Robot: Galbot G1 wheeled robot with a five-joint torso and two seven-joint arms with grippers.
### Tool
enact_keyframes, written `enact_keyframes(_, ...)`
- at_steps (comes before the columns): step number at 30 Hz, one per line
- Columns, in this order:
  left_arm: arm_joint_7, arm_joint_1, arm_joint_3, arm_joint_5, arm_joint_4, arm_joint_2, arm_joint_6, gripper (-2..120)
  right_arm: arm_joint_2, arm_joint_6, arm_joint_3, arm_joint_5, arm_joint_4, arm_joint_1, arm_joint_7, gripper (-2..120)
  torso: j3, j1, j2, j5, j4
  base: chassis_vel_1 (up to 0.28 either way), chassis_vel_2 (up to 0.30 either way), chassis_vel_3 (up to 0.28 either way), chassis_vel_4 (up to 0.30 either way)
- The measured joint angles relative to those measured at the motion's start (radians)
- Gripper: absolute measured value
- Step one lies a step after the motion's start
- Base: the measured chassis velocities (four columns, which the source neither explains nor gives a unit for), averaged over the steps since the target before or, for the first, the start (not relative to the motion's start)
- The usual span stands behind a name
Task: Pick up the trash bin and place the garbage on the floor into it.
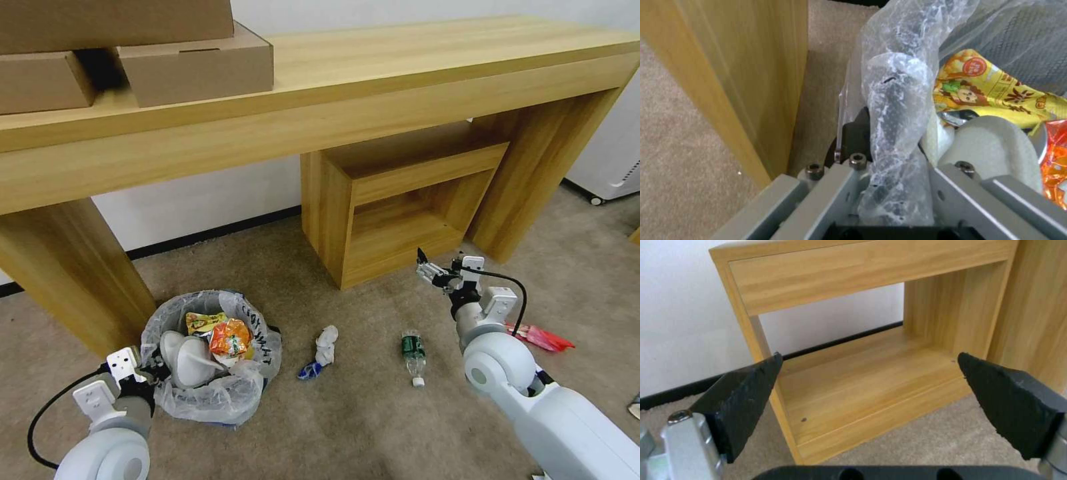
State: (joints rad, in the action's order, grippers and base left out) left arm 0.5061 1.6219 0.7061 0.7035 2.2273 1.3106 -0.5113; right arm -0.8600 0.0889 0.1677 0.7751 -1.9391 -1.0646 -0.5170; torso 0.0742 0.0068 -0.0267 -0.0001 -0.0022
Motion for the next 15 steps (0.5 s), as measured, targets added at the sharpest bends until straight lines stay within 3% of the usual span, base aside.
enact_keyframes(12,0.000,-0.007,-0.003,0.008,-0.004,-0.004,-0.004,1,0.000,-0.001,-0.022,0.044,-0.011,0.018,0.006,100,0.000,0.000,0.000,0.0002,-0.0001,-0.004,0.004,0.004,-0.007)
enact_keyframes(15,0.000,-0.007,-0.005,0.007,-0.006,-0.001,-0.004,1,0.000,0.062,-0.043,0.138,-0.037,0.038,-0.043,100,0.000,0.000,0.000,-0.0001,-0.0001,0.000,0.000,0.000,0.000)
